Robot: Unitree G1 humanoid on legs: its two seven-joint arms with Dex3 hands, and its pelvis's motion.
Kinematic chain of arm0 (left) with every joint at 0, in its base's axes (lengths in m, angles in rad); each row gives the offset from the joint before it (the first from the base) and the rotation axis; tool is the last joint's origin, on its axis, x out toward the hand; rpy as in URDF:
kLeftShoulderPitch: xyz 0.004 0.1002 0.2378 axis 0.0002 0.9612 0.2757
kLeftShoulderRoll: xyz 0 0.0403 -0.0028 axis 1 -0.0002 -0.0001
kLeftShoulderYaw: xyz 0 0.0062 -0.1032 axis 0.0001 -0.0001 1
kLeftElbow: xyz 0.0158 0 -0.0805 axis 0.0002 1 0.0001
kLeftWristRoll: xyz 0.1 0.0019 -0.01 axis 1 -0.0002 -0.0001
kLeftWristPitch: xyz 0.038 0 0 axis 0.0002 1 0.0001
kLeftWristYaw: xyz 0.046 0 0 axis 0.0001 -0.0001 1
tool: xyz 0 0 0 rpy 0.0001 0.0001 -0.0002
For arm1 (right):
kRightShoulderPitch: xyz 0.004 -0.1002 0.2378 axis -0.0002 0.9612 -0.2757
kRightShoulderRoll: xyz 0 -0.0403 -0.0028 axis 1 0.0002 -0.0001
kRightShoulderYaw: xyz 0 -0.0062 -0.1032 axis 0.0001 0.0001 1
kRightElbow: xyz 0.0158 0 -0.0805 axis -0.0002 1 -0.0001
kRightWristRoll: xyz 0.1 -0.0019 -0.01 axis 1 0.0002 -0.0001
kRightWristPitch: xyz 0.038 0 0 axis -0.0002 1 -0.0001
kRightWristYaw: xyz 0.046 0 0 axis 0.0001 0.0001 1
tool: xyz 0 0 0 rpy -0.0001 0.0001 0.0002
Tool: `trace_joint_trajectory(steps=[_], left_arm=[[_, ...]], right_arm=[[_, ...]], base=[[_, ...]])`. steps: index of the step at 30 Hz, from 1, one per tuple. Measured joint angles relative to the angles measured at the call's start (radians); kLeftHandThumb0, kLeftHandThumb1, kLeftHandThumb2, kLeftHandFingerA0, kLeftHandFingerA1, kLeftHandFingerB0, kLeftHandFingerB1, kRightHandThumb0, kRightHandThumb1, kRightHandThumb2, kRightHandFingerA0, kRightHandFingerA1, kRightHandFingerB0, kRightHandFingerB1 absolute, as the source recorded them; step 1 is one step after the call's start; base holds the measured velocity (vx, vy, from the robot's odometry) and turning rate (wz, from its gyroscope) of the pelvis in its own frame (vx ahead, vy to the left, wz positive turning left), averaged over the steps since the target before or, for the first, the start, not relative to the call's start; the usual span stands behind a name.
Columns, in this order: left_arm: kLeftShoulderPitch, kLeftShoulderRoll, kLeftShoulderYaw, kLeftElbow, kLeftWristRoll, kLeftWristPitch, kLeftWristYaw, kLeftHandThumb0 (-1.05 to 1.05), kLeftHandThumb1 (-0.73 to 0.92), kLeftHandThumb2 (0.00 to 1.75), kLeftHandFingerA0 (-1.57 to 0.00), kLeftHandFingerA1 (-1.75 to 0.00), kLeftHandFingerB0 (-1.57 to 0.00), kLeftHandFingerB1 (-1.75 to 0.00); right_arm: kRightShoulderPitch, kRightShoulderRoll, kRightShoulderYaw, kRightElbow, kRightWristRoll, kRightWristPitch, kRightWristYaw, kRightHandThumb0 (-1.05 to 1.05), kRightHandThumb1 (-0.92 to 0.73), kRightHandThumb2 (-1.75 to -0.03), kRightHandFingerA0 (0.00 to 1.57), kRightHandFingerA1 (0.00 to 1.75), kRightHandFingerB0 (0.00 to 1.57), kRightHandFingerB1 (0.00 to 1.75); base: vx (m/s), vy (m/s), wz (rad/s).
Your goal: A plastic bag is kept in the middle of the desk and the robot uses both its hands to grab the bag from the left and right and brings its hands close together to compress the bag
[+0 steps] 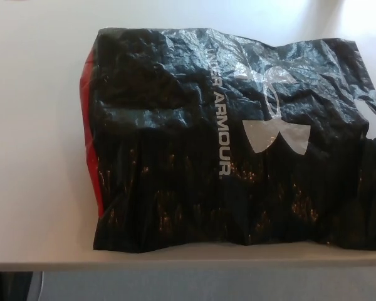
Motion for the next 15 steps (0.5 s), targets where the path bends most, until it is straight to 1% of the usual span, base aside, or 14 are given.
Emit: trace_joint_trajectory(steps=[2,3,4,6,7,9,10,11,12,13,15], left_arm=[[0.026,-0.007,0.021,-0.058,-0.022,-0.027,-0.011,-0.74,0.88,0.65,-0.26,-0.38,-0.22,-0.29],[0.037,-0.010,0.031,-0.081,-0.032,-0.039,-0.016,-0.35,0.55,1.12,-0.04,-0.49,0.00,-0.47],[0.047,-0.013,0.041,-0.104,-0.044,-0.054,-0.023,-0.73,0.89,0.67,-0.25,-0.39,-0.22,-0.31],[0.058,-0.017,0.057,-0.132,-0.065,-0.079,-0.034,-0.72,0.88,0.66,-0.27,-0.39,-0.24,-0.31],[0.065,-0.024,0.068,-0.152,-0.080,-0.096,-0.042,-0.74,0.88,0.63,-0.26,-0.37,-0.24,-0.29],[0.073,-0.033,0.079,-0.172,-0.100,-0.115,-0.053,-0.73,0.89,0.64,-0.26,-0.38,-0.22,-0.30],[0.075,-0.038,0.087,-0.185,-0.115,-0.130,-0.062,-0.72,0.89,0.67,-0.26,-0.39,-0.21,-0.30],[0.076,-0.040,0.091,-0.190,-0.124,-0.141,-0.068,-0.72,0.89,0.67,-0.26,-0.39,-0.21,-0.30],[0.076,-0.040,0.095,-0.193,-0.133,-0.151,-0.075,-0.73,0.89,0.66,-0.26,-0.39,-0.21,-0.30],[0.077,-0.040,0.099,-0.196,-0.143,-0.162,-0.083,-0.73,0.85,0.66,-0.29,-0.39,-0.26,-0.31],[0.080,-0.044,0.109,-0.203,-0.163,-0.182,-0.097,-0.72,0.87,0.66,-0.27,-0.39,-0.25,-0.31]], right_arm=[[0.019,-0.003,-0.019,-0.041,0.020,-0.036,0.017,-0.70,-0.92,-0.77,0.05,0.27,0.04,0.24],[0.027,-0.005,-0.025,-0.059,0.028,-0.052,0.025,-0.70,-0.92,-0.77,0.05,0.27,0.03,0.24],[0.035,-0.006,-0.033,-0.077,0.039,-0.070,0.034,-0.67,-0.92,-0.78,0.03,0.27,0.04,0.24],[0.046,-0.007,-0.045,-0.103,0.056,-0.100,0.050,-0.69,-0.91,-0.79,0.01,0.26,0.04,0.23],[0.050,-0.008,-0.053,-0.116,0.066,-0.121,0.061,-0.67,-0.92,-0.78,0.03,0.26,0.04,0.24],[0.056,-0.008,-0.062,-0.130,0.082,-0.147,0.077,-0.70,-0.92,-0.77,0.05,0.27,0.04,0.23],[0.057,-0.009,-0.067,-0.135,0.094,-0.170,0.090,-0.68,-0.77,-1.13,0.00,0.36,0.02,0.30],[0.057,-0.009,-0.069,-0.136,0.101,-0.185,0.097,-0.68,-0.77,-1.13,0.00,0.36,0.02,0.30],[0.057,-0.009,-0.071,-0.136,0.105,-0.199,0.104,-0.74,-0.80,-1.14,0.00,0.34,0.11,0.29],[0.057,-0.009,-0.075,-0.136,0.108,-0.214,0.111,-0.69,-0.92,-0.77,0.05,0.27,0.04,0.24],[0.057,-0.009,-0.080,-0.136,0.119,-0.244,0.125,-0.65,-0.92,-0.76,0.03,0.27,0.05,0.24]], base=[[0.00,0.000,0.00],[0.00,0.000,0.00],[0.00,0.000,0.00],[0.00,0.000,0.00],[0.00,0.000,0.00],[0.00,0.000,0.00],[0.00,0.000,0.00],[0.00,0.000,0.00],[0.00,0.000,0.00],[0.00,0.000,0.00],[0.00,0.000,0.00]])
